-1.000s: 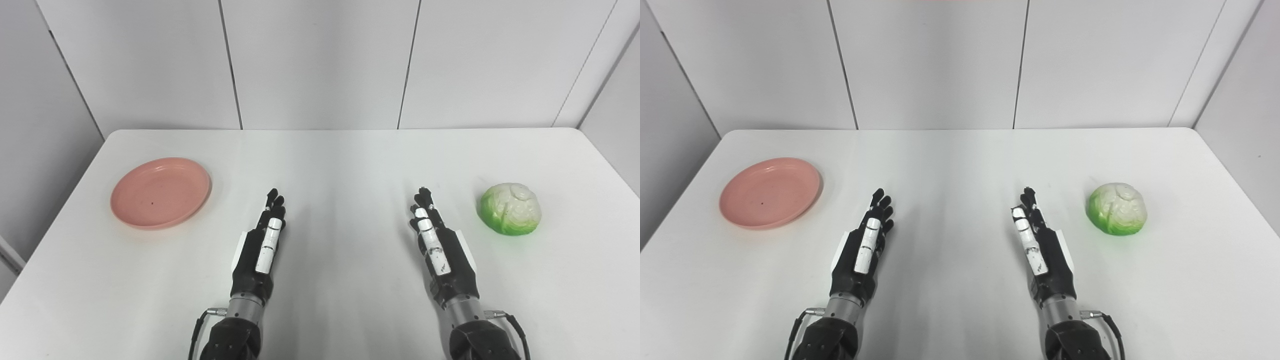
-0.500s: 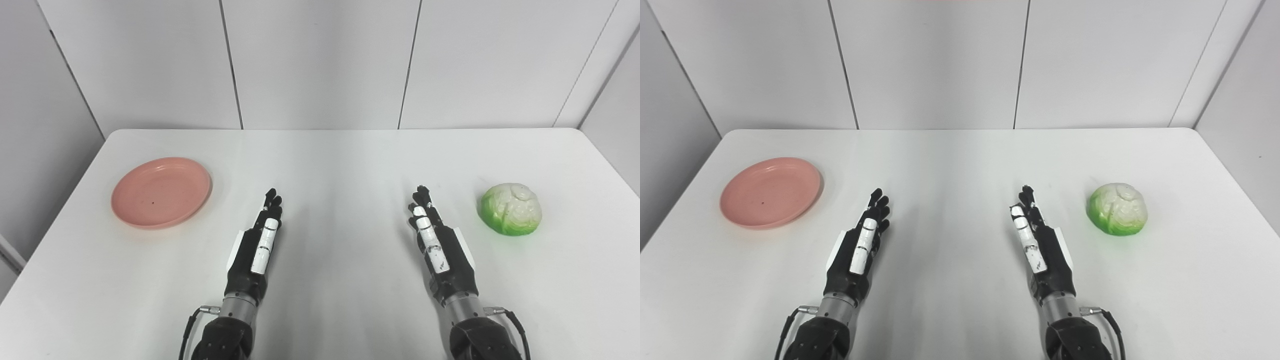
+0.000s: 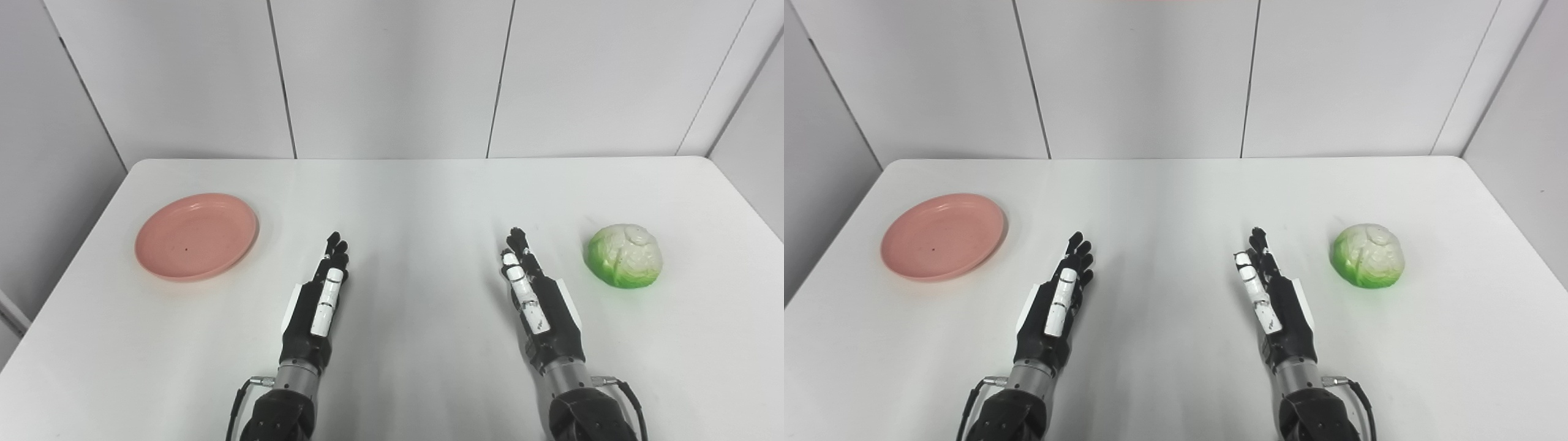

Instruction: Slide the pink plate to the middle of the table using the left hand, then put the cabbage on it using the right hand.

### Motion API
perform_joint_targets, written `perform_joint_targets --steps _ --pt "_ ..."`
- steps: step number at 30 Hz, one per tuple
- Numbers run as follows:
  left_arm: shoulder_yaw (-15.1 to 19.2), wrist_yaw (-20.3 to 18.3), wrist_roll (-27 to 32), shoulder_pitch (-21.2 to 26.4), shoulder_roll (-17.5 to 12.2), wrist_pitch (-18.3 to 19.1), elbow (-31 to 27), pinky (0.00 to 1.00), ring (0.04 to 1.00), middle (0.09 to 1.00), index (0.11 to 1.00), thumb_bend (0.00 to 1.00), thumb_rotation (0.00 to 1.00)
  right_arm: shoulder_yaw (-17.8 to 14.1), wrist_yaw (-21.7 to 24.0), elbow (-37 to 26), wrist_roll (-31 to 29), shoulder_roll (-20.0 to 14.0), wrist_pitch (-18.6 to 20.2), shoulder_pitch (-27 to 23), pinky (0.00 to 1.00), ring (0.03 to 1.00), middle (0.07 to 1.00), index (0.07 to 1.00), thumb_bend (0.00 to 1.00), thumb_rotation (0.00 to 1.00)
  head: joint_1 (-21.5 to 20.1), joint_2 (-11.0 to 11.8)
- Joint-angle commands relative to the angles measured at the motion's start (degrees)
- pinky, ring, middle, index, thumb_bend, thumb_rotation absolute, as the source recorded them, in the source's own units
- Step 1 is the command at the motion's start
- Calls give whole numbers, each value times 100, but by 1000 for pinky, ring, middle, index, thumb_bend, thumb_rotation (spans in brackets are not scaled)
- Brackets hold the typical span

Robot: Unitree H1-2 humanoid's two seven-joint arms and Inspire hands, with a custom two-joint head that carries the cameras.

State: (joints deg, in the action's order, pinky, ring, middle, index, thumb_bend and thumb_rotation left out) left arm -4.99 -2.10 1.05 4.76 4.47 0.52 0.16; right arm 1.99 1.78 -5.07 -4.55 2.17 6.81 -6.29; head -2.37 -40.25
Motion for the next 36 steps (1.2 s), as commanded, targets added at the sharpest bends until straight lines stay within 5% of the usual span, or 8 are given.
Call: perform_joint_targets --steps 1,8,12,17,22,25,29,36 --pt "5 -3 30 159 47 -117 -180 1000 1000 1000 1000 672 938 -9 5 -158 -7 31 -147 -162 1000 978 999 979 637 766 -1 -20" --pt "74 58 90 183 139 -279 -78 1000 1000 1000 1000 588 928 66 75 -202 7 -21 -142 -127 1000 997 1000 1000 616 854 16 -7" --pt "-50 -46 -54 129 -12 51 -275 1000 1000 1000 1000 688 970 43 6 -203 15 39 -193 -120 997 978 996 973 617 783 27 11" --pt "92 90 -99 350 -78 -297 -29 1000 1000 1000 1000 723 995 15 25 -177 0 16 -144 -137 997 974 998 982 622 779 307 73" --pt "389 173 161 678 -29 -293 140 1000 1000 1000 1000 735 995 -19 156 -37 -67 -140 -235 -126 1000 998 1000 1000 594 854 1000 376" --pt "541 170 328 878 -12 -365 261 1000 1000 1000 1000 713 994 -146 144 96 -178 -128 -361 -147 984 964 981 967 610 755 1454 609" --pt "714 296 337 1164 -59 -396 408 1000 1000 1000 1000 740 1000 -117 421 424 -219 -340 -681 -223 1000 994 999 997 597 839 1725 823" --pt "1185 510 496 1631 -245 -613 702 918 928 919 909 756 1000 -398 423 1113 -522 -229 -1130 -391 983 955 969 951 672 700 1871 981"
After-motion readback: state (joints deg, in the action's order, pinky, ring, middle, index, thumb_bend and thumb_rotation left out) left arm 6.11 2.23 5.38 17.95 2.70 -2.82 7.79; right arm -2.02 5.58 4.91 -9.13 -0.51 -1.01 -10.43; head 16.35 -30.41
